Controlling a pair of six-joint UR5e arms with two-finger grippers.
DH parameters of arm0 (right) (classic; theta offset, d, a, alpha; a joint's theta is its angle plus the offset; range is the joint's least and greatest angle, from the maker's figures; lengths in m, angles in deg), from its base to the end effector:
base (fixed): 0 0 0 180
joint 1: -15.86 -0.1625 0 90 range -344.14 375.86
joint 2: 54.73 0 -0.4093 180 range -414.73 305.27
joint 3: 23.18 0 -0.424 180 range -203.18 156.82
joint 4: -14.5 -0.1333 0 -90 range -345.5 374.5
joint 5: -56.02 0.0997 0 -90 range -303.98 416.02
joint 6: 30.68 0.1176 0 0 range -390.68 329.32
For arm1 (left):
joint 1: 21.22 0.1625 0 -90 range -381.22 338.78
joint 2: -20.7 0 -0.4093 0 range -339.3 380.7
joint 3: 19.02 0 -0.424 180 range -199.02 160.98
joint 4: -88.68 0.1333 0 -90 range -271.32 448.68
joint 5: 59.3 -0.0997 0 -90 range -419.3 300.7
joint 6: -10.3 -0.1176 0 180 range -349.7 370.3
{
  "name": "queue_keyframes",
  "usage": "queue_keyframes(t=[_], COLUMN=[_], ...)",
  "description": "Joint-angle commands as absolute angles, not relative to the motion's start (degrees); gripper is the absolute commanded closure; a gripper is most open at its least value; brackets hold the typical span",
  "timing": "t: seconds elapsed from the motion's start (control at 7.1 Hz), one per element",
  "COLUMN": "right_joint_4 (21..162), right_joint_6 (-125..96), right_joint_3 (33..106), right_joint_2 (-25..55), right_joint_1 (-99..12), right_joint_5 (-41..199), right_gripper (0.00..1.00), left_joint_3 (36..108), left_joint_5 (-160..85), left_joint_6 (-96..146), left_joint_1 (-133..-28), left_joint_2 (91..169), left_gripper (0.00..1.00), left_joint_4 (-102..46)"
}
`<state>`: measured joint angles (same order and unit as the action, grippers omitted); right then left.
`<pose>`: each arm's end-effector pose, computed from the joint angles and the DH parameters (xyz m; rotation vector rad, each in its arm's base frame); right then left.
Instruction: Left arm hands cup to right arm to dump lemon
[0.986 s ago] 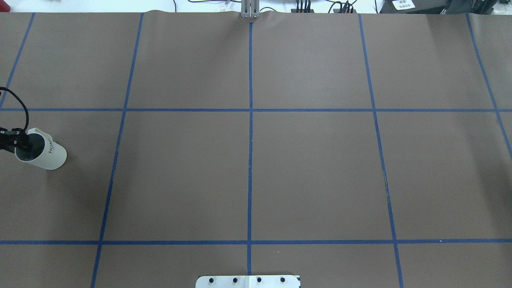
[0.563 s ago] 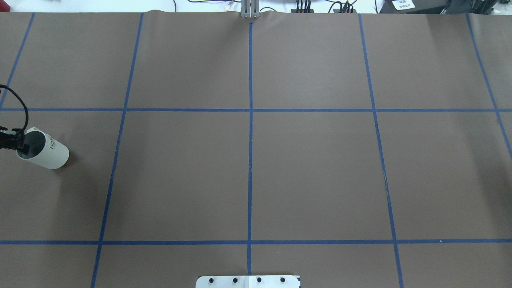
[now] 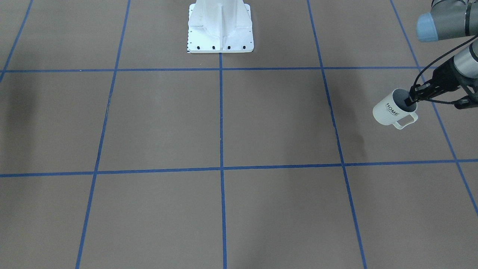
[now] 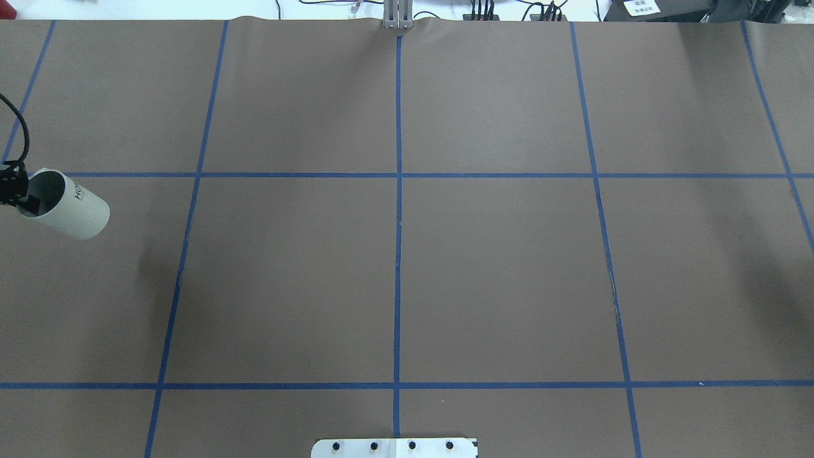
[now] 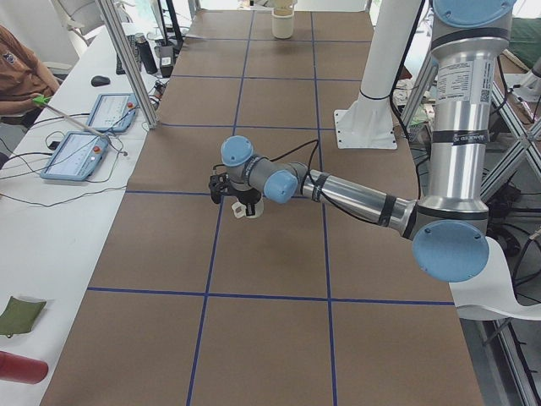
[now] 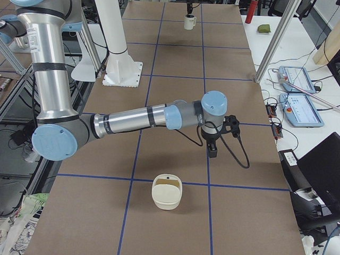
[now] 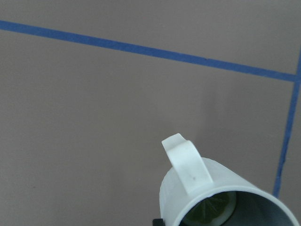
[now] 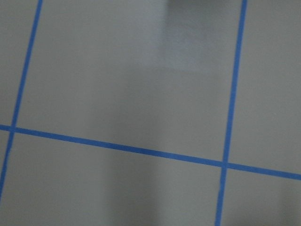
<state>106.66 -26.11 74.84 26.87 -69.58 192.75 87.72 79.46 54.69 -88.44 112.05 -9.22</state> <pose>0.0012 -0.5849 0.5011 0.1696 -0.8274 -0.1013 0.1663 -0.5118 0.4660 -0.1078 0.9314 -0.1562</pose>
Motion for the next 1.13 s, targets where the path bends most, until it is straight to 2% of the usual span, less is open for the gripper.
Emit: queue_keyframes(t=[0.0, 0.42, 0.7, 0.99], right_joint_4=[108.6, 108.2, 92.4, 84.5], right_joint_6=[-22.4, 5.3, 6.1, 9.5], right_joint_3=[79.8, 78.6, 78.5, 79.4], right_joint_2=[21.4, 10.4, 10.3, 10.0], right_joint_1=[-62.8, -51.3, -44.9, -37.9], right_joint_5=[191.6, 188.9, 179.8, 166.6], right_gripper=[0.00, 0.00, 0.00, 0.00], left_joint_3=[91.6, 91.3, 90.0, 86.5], left_joint_5=[79.4, 79.3, 79.2, 79.2], left_joint_6=[54.8, 54.9, 57.6, 71.1], left_joint_1=[-89.0, -88.9, -88.6, -84.7], left_joint_2=[117.8, 125.6, 129.1, 139.0], left_gripper=[1.00, 1.00, 1.00, 1.00], left_joint_4=[1.6, 7.7, 8.3, 8.6])
